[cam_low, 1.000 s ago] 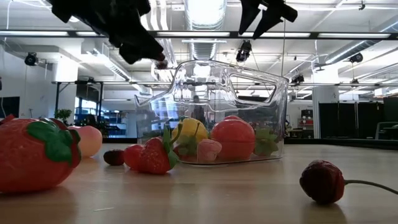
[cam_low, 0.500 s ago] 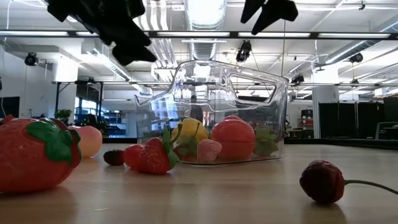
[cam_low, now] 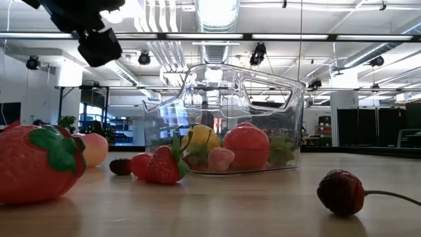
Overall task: Pick and placing Produce into tupperware
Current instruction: Put the red cherry into the transparent bin
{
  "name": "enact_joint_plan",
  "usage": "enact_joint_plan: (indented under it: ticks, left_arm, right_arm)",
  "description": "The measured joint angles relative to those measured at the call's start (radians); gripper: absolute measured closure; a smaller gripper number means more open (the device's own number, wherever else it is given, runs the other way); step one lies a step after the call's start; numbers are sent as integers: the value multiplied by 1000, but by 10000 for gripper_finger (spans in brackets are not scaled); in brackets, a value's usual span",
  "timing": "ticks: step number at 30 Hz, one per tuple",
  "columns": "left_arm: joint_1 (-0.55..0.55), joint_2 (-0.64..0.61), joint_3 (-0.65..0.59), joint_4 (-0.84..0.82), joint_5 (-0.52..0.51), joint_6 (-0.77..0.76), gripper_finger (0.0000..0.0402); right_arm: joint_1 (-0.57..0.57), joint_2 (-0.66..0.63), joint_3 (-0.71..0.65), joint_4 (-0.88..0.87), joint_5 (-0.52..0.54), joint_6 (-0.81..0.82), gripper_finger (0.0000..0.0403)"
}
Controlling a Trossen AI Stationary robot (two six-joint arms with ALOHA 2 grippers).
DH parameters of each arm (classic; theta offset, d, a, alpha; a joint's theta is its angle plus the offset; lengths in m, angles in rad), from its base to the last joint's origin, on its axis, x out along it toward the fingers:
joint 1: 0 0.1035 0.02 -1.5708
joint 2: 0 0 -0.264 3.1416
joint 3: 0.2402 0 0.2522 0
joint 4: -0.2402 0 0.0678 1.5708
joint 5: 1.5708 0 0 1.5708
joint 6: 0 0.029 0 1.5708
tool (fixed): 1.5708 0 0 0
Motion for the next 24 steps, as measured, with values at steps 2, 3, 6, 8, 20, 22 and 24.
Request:
enact_joint_plan:
  ticks: [2, 3, 6, 8, 20, 22, 24]
  left_arm:
    - [-31, -9, 0, -2, -33, -1, 173]
    - [-45, -12, 0, 0, -44, -3, 173]
    - [-82, -18, 0, -11, -51, -52, 173]
    - [-105, -18, 0, -35, -52, -74, 173]
    - [-209, -10, -7, -100, -161, -159, 173]
    - [-209, -3, -10, -102, -161, -159, 173]
    - [-209, 4, -12, -102, -162, -158, 173]
  right_arm:
    - [41, 40, 8, 3, -13, 84, 184]
    - [60, 67, 16, 12, -12, 102, 184]
    - [115, 149, 46, 28, -10, 109, 184]
    - [142, 204, 65, 26, -9, 109, 184]
    - [222, 462, 128, 28, -13, 89, 184]
    - [224, 498, 136, 35, -14, 78, 184]
    - [224, 534, 147, 32, -20, 69, 184]
